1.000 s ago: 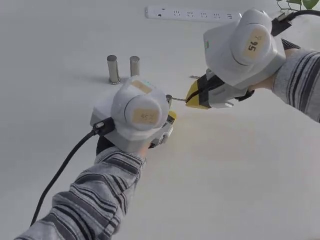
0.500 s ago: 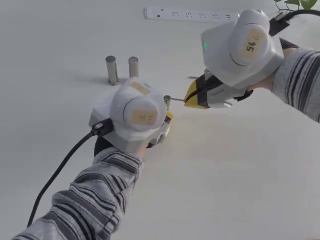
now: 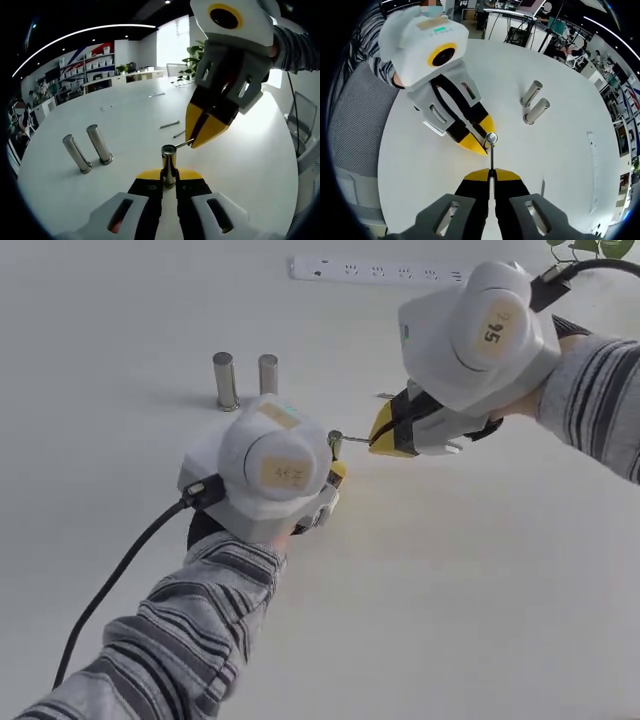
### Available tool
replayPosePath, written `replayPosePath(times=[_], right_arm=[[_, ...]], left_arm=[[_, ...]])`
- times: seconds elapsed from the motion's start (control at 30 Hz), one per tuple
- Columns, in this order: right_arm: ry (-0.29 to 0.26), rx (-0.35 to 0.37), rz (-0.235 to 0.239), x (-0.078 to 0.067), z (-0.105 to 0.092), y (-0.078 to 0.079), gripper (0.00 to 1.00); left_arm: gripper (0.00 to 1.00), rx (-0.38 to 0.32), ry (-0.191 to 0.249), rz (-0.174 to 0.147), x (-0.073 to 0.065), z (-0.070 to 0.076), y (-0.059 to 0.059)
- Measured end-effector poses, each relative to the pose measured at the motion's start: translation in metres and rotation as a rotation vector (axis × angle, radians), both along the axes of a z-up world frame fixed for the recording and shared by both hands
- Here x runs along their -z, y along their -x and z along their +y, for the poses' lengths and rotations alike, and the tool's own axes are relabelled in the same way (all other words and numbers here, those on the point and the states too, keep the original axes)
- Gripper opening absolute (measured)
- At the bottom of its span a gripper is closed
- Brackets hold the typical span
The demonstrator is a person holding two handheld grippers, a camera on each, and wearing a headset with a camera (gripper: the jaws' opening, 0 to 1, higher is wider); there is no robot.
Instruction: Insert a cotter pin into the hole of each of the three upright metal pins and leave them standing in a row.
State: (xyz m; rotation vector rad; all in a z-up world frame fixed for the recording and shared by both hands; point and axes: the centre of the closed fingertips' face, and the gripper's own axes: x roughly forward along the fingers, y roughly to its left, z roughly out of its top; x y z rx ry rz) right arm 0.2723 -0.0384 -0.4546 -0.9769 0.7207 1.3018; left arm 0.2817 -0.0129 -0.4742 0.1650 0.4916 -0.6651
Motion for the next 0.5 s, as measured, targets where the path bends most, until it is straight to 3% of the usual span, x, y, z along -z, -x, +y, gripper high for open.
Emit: replayPosePath(times=[0.5], right_arm=[[0.006, -0.007, 0.006, 0.0046, 0.0003, 0.0000, 0.00]], left_arm=[[0.05, 0.010, -0.001, -0.003, 0.0006, -0.0004, 0.0001]])
